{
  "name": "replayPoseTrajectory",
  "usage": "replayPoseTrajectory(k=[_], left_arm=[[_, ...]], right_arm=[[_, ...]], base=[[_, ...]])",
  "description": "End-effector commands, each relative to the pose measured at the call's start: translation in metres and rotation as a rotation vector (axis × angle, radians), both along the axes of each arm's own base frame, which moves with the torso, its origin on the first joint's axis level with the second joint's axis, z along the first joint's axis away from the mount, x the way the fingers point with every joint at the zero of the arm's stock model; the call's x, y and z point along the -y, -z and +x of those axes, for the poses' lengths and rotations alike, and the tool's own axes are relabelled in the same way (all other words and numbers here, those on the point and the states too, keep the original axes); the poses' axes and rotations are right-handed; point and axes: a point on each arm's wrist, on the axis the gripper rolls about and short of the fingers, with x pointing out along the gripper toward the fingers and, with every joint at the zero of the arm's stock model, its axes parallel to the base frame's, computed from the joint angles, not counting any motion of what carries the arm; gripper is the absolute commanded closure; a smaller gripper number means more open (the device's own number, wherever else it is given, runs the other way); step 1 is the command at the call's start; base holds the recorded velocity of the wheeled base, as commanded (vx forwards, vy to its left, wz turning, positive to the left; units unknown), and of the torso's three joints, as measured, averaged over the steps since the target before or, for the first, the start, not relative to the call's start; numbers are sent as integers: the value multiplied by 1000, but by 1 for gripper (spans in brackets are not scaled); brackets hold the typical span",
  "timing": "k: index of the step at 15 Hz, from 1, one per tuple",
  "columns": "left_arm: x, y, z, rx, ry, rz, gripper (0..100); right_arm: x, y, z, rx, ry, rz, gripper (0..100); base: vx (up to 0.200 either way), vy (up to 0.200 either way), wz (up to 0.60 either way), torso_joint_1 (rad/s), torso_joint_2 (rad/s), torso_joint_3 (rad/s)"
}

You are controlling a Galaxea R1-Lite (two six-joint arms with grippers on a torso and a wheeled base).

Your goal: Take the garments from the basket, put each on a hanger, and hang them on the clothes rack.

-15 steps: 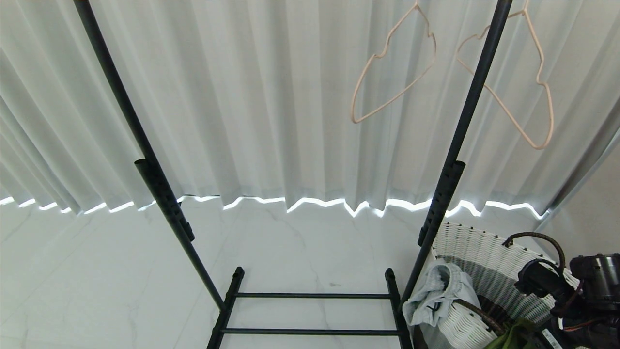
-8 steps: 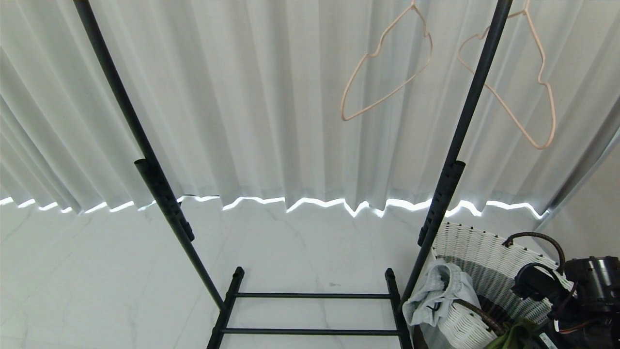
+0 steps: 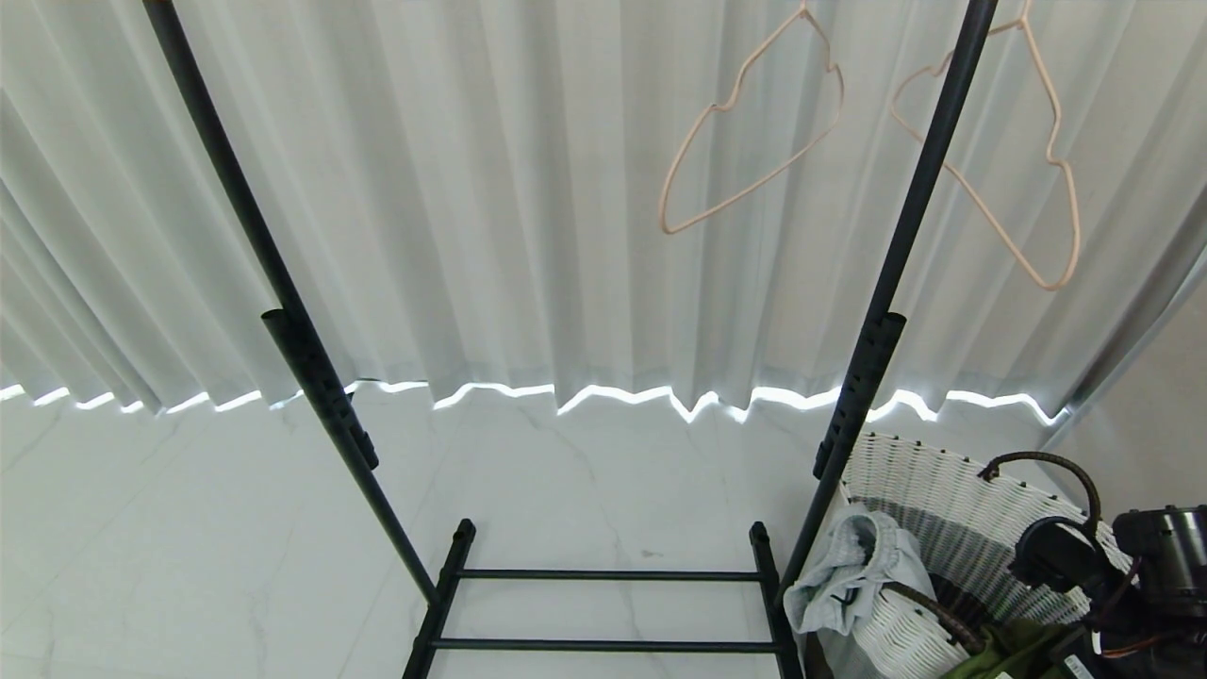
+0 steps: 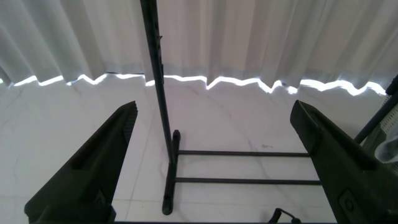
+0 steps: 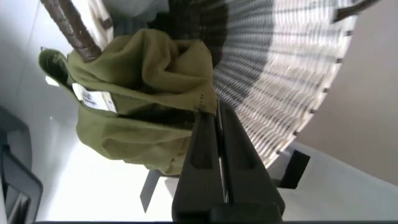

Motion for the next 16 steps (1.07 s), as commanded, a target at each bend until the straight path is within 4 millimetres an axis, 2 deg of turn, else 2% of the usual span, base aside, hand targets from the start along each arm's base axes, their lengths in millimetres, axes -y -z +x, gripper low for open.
replayPoseTrajectory(k=[1,4,6,7,8,9,10,11,12,16], left_arm=[[0,0,0,0,0,0,0],[0,0,0,0,0,0,0],[0,0,0,0,0,0,0],[0,0,0,0,0,0,0],[0,0,0,0,2,0,0],[0,0,0,0,2,0,0],[0,0,0,0,0,0,0],[0,0,0,0,0,0,0],[0,0,0,1,0,3,0],[0,0,0,-1,0,3,0]], right_arm=[[1,-20,-9,103,1,3,100],[-1,-62,-13,293,-10,11,100],[-4,-131,-28,396,-36,23,100],[-5,-144,-34,400,-44,26,100],[-5,-169,-50,415,-57,32,100],[-3,-198,-79,456,-72,37,100],[-1,-212,-97,491,-74,36,100],[0,-219,-105,508,-78,33,100],[2,-235,-125,548,-95,14,100],[5,-259,-145,624,-132,-42,100]], base=[[0,0,0,0,0,0],[0,0,0,0,0,0],[0,0,0,0,0,0],[0,0,0,0,0,0],[0,0,0,0,0,0],[0,0,0,0,0,0],[0,0,0,0,0,0],[0,0,0,0,0,0],[0,0,0,0,0,0],[0,0,0,0,0,0]])
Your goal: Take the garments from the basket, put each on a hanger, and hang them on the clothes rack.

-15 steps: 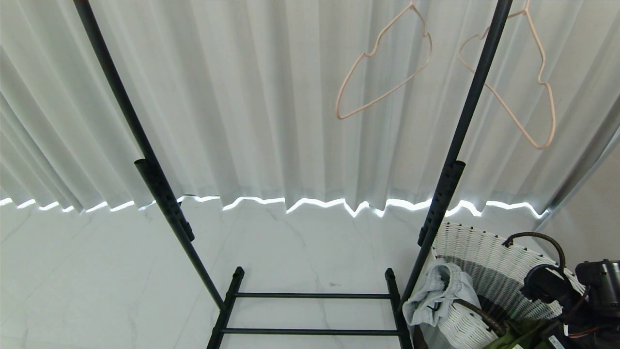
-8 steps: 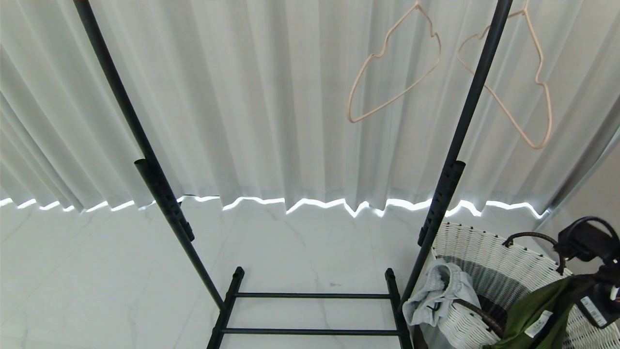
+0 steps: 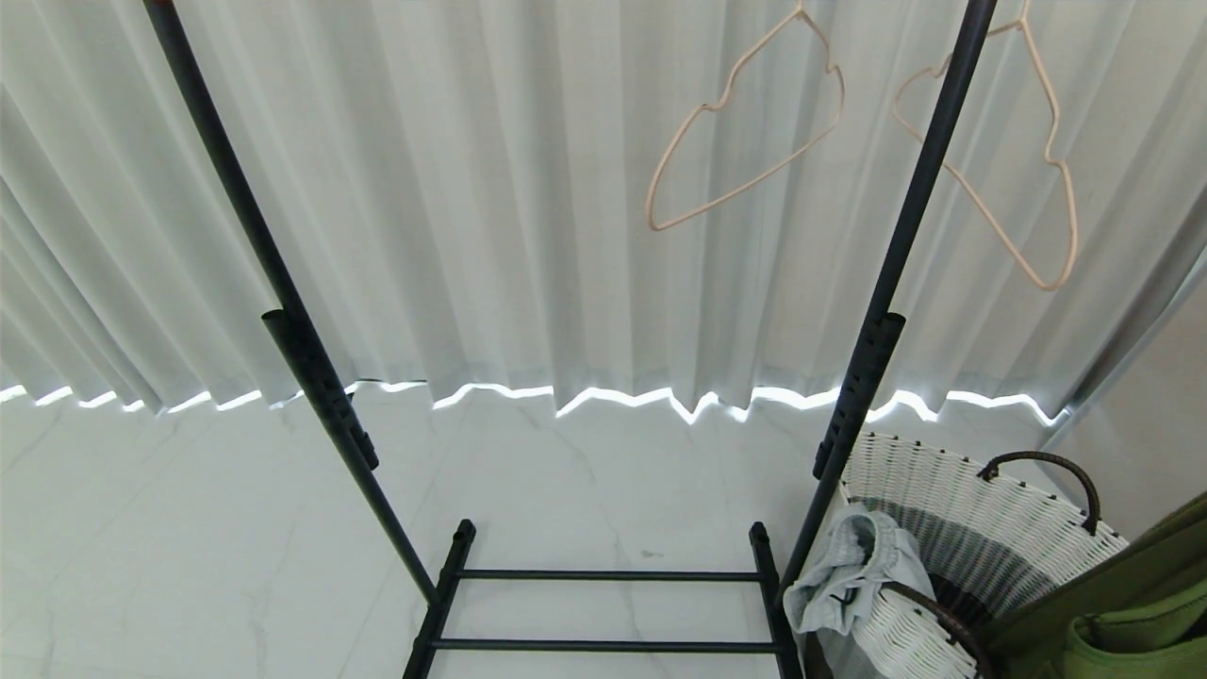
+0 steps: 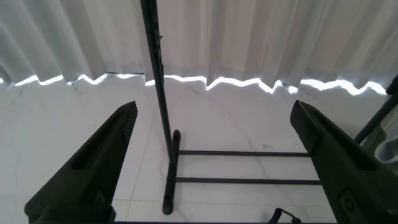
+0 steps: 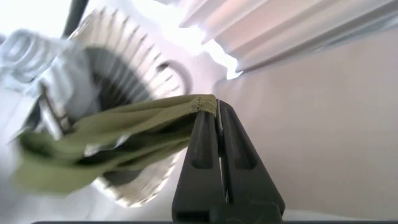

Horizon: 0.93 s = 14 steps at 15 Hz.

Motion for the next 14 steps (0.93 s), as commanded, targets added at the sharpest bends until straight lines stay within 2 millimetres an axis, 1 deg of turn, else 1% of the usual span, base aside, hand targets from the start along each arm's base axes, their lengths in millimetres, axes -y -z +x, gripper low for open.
replayPoseTrajectory(k=[1,2,12,14], left_arm=[[0,0,0,1,0,1,0],[0,0,0,0,0,1,0],[0,0,0,0,0,1,0],[0,0,0,2,3,16,0]], right_arm=[[2,-10,-16,71,-8,-12,100],[2,-9,-17,70,-12,-28,100],[1,-7,-13,52,-26,-47,100],[1,-7,-11,45,-35,-46,100]], base=[[0,0,0,0,0,0],[0,0,0,0,0,0],[-200,0,0,2,1,1],[0,0,0,0,0,0]])
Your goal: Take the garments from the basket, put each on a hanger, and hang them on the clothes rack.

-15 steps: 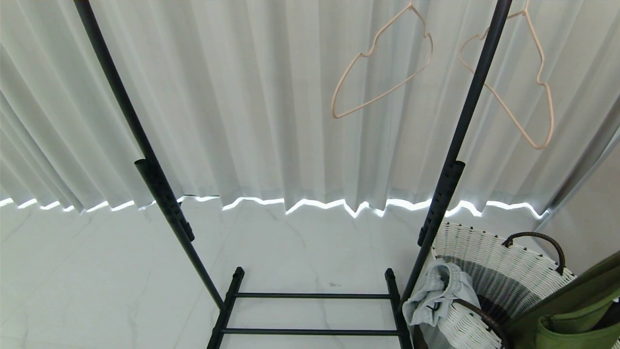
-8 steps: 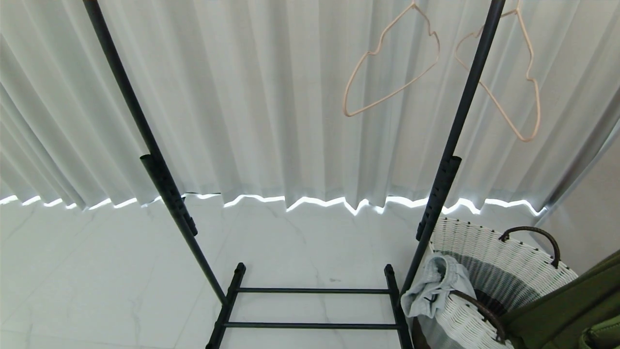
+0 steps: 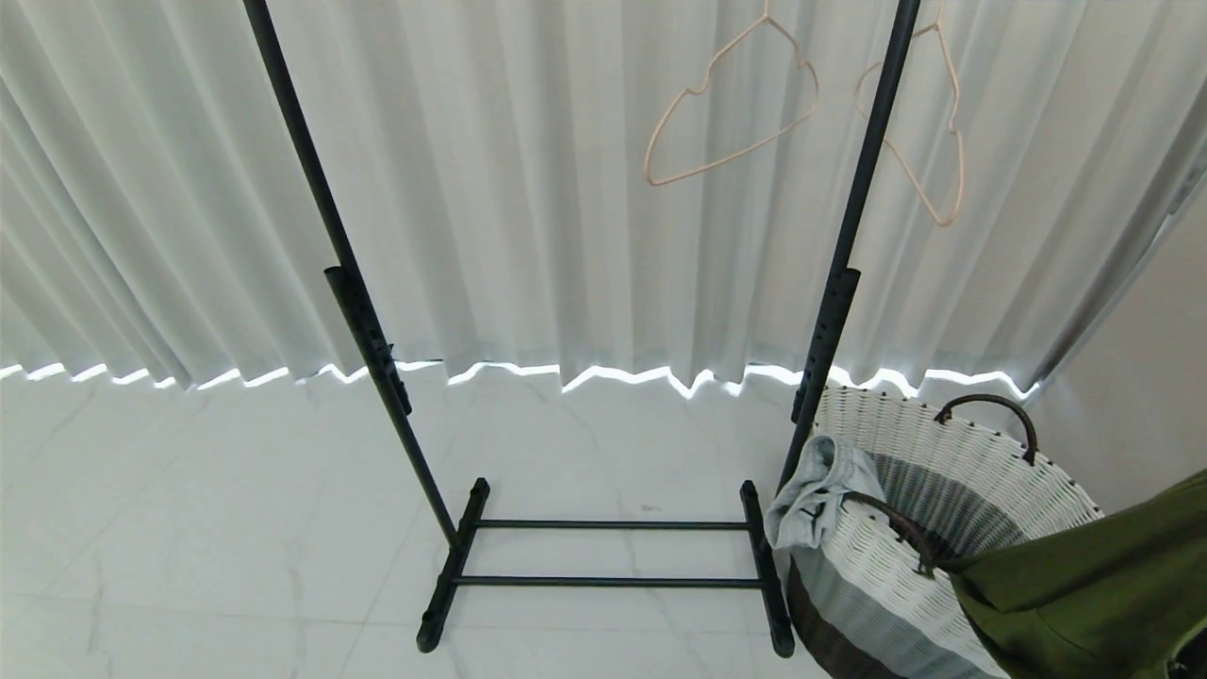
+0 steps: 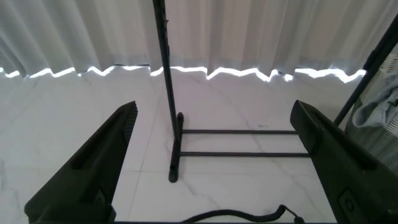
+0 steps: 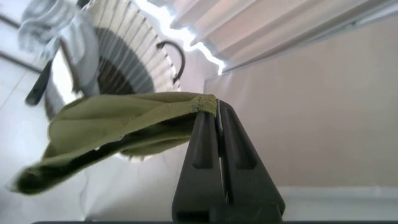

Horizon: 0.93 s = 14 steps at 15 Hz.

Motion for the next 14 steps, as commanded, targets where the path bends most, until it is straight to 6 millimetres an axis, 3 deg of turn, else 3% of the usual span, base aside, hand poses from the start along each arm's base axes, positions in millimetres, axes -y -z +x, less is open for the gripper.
replayPoseTrajectory(k=[1,9,14], left_arm=[[0,0,0,1,3,-7,0],[0,0,0,1,-1,-5,0],[0,0,0,-4,-1,-10,0]], right_arm=[[-1,1,4,-14,-15,-2,100],[-12,2,29,-68,-100,23,100],[-29,2,31,-82,-255,130,100]], base=[[0,0,0,0,0,0],[0,0,0,0,0,0],[0,0,0,0,0,0]])
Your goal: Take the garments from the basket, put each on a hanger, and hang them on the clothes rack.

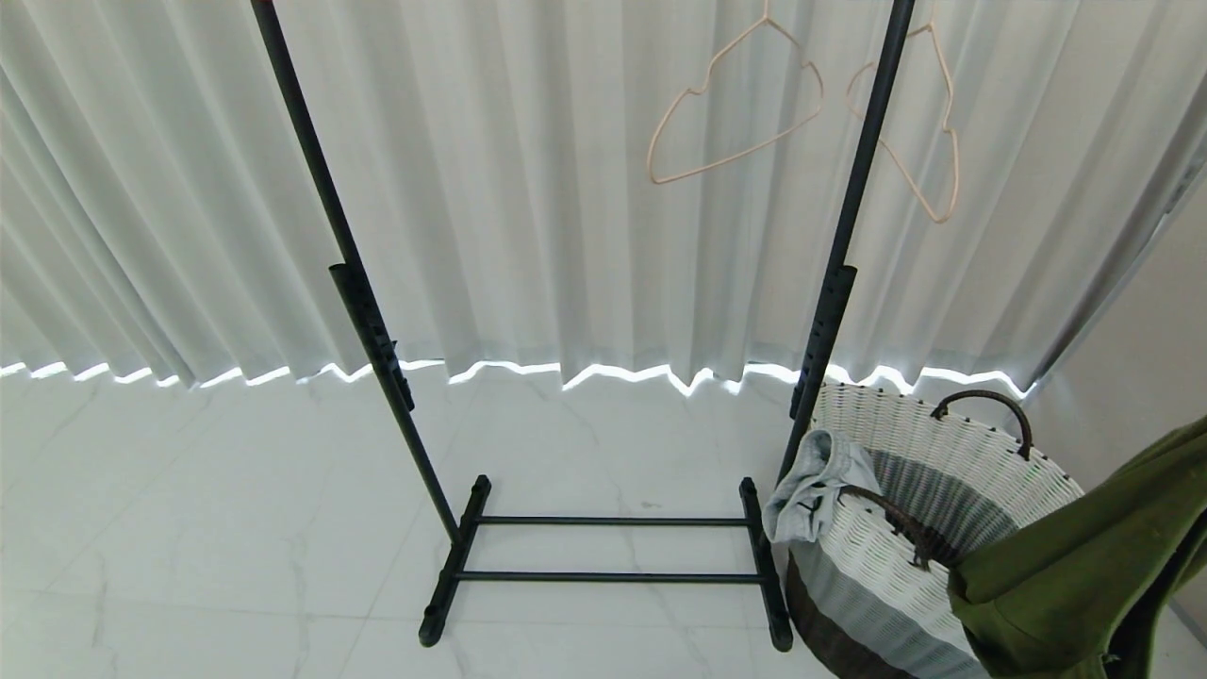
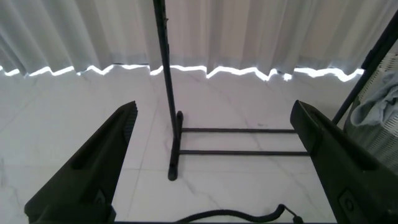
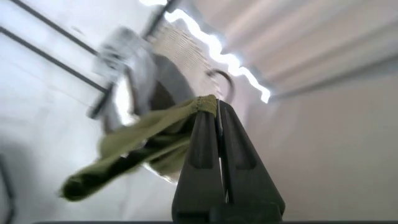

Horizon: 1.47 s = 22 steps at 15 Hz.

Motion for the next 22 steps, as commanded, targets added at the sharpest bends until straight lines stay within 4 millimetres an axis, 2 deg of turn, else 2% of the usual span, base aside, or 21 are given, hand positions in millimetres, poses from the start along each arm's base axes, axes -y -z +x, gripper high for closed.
replayPoseTrajectory(k=[1,5,7,10,11,13,14,15,17,20,21,22], left_arm=[[0,0,0,-2,3,17,0],[0,0,0,-1,8,50,0],[0,0,0,0,6,24,0],[0,-2,0,13,8,19,0],[1,-32,-5,85,51,5,0],[0,-98,3,100,142,-11,0],[0,-111,10,85,175,-7,0],[4,-136,30,44,298,57,0],[17,-159,63,3,481,161,0],[58,-191,114,-27,693,106,0],[65,-194,120,-36,725,87,0],[93,-193,134,-110,834,24,0]], right_arm=[[-12,1,3,-25,-102,30,100],[-29,-2,13,-29,-200,44,100],[-44,-7,21,-20,-263,83,100],[-48,-8,21,-24,-285,90,100],[-49,-9,20,-24,-290,110,100],[-53,-9,17,-32,-328,143,100],[-55,-10,16,-32,-338,152,100],[-61,-12,16,-27,-371,180,100],[-73,-16,16,-16,-428,226,100],[-91,-23,21,10,-477,284,100],[-94,-23,22,8,-483,283,100],[-101,-25,23,10,-509,292,100]], base=[[0,0,0,0,0,0],[0,0,0,0,0,0],[0,0,0,0,0,0],[0,0,0,0,0,0],[0,0,0,0,0,0],[0,0,0,0,0,0],[0,0,0,0,0,0],[0,0,0,0,0,0],[0,0,0,0,0,0],[0,0,0,0,0,0],[0,0,0,0,0,0],[0,0,0,0,0,0]])
